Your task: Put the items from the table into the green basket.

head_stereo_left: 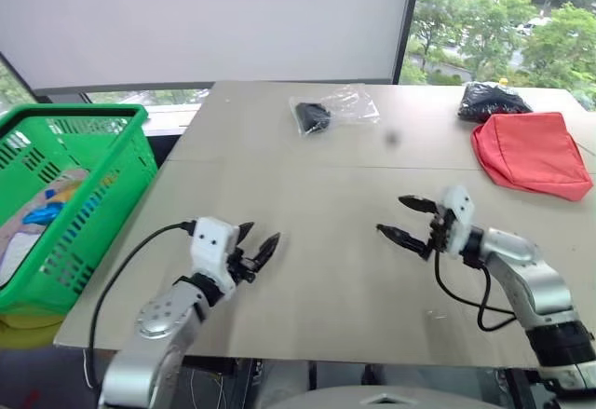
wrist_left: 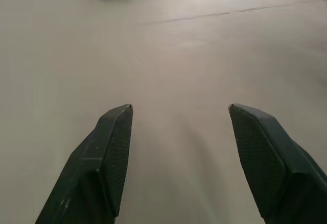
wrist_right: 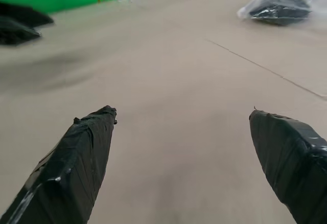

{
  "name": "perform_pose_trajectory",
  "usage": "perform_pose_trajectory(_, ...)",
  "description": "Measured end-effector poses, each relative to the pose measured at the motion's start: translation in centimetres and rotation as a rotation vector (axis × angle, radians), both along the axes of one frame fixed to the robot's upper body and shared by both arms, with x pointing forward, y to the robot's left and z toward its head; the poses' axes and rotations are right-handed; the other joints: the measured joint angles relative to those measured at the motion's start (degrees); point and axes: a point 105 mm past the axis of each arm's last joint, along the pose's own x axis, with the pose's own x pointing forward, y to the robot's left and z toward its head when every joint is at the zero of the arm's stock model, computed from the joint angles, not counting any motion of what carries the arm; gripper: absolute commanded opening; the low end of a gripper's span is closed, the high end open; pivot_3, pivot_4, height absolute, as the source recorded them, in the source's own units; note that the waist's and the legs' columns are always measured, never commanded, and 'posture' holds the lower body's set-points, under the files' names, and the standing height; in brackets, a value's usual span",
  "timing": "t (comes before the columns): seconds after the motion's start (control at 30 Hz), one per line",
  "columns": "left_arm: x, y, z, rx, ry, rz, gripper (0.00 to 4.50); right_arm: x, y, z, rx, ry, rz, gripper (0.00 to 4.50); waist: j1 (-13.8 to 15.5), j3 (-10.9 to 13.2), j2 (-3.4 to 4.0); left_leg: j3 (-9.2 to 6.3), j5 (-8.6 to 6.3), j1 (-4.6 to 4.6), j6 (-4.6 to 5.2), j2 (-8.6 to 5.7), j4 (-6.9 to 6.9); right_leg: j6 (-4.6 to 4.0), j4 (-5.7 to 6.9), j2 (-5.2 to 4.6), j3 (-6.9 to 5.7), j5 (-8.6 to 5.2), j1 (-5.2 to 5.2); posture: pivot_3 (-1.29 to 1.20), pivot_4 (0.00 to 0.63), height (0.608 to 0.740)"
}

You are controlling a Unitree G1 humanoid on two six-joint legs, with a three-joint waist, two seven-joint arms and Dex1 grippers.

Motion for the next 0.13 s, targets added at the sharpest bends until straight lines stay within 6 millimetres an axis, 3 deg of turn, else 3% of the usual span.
perform_pose_trajectory(0.13, -0.1, 1.3, -2.1, 0.011, 0.037, 0.061, 3.05, -0.4, -2.8, -2.4, -0.026, 0.034, -0.082, 4.5, -1.18, 0.35, 0.27, 0.56, 0.01, 0.27, 0.01, 0.52, 0.33, -0.03, 0.14, 0.24, 0.17, 0.01, 0.18, 0.02, 0.0, 0.74)
